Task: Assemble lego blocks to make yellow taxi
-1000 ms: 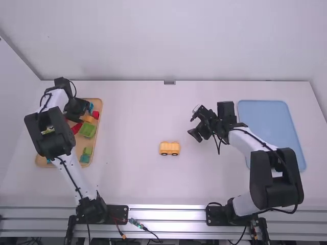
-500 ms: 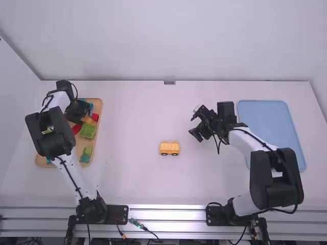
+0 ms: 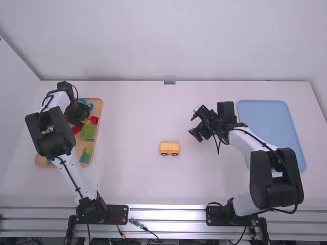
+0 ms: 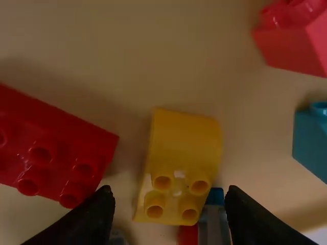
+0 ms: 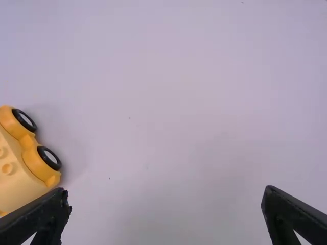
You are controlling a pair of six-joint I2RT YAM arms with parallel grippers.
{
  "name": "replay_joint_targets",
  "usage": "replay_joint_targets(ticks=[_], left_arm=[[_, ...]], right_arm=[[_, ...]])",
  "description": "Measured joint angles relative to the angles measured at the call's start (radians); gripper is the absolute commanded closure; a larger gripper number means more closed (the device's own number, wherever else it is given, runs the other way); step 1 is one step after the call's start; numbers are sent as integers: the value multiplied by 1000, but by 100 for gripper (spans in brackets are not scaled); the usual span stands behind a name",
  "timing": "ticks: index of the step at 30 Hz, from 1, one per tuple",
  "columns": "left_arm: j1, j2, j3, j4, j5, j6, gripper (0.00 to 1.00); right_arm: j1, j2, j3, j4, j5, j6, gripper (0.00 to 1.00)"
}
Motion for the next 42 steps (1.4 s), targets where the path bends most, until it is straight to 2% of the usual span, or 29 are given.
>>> replay_joint_targets(ticks=[3,7,17,27,28,29,30,34,37,41,42], left_arm=[[0,0,0,-2,-8,0,38],[-2,0,0,-10,-29,0,41],[-25,0,0,-23,-85,0,61],[-26,0,-10,0,-138,0,70],[-26,0,-10,3,-139,0,70],[-26,0,-13,10,-142,0,66],[-26,0,-13,14,-146,0,57],[-26,0,-37,29,-159,0,45],[-26,0,-47,28,-169,0,45],[-25,0,-47,34,-188,0,56],[-25,0,-47,34,-188,0,56]], right_arm=[[0,0,0,0,-1,-2,1],[0,0,0,0,-1,-1,1],[-1,0,0,-16,0,0,1],[-11,0,0,-19,2,1,1],[-11,0,0,-20,2,-2,1],[-11,0,0,-20,2,1,1],[-11,0,0,-20,1,0,1],[-11,0,0,-22,2,0,1],[-11,0,0,-23,1,1,1],[-11,0,0,-22,1,-1,1],[-11,0,0,-22,1,2,1]])
